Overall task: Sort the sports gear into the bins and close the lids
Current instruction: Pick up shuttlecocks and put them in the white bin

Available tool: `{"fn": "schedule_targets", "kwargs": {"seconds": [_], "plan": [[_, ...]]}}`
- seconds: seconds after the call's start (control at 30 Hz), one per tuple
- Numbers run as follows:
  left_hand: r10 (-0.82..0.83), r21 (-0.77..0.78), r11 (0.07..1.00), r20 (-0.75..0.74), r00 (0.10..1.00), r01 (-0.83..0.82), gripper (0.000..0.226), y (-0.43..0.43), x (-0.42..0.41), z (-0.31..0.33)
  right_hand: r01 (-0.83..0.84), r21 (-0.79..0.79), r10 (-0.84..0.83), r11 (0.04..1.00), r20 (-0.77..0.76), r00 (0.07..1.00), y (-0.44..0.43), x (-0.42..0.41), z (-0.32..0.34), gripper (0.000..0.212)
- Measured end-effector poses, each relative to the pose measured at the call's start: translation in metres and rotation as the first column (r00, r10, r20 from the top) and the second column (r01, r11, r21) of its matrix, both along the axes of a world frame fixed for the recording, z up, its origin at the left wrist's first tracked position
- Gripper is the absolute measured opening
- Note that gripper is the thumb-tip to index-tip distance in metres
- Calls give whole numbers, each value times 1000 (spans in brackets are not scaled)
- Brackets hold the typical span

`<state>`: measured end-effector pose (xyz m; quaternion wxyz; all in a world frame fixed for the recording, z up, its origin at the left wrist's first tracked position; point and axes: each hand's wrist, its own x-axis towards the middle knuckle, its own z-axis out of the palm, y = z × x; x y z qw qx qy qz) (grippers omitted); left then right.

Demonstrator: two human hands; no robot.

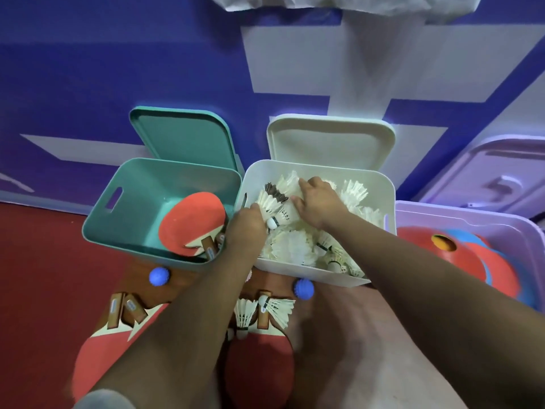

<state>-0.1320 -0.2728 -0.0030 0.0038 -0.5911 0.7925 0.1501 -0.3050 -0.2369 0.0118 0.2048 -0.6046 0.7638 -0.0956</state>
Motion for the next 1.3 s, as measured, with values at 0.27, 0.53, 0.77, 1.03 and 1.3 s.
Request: {"fn": "schedule_targets", "kwargs": {"seconds": [0.27,0.53,0.77,1.03,1.3], "plan": [[-31,-6,999,-425,904,32,25,24,40,31,57,-293,-12,954,153,988,38,11,44,51],[-98,61,982,-642,760,177,14,74,105,35,179,-387,-17,905,388,922,133,58,55,21],[-71,183,968,-449,891,170,15,90,134,-24,170,-154,-111,973,333,937,182,98,-10,19],[-140,231,955,-191,971,183,51,76,117,-63,251,258,-300,933,173,938,159,117,-92,59],[-337,121,940,203,919,318,48,72,92,-86,378,177,-390,909,41,920,150,124,-117,40]]}}
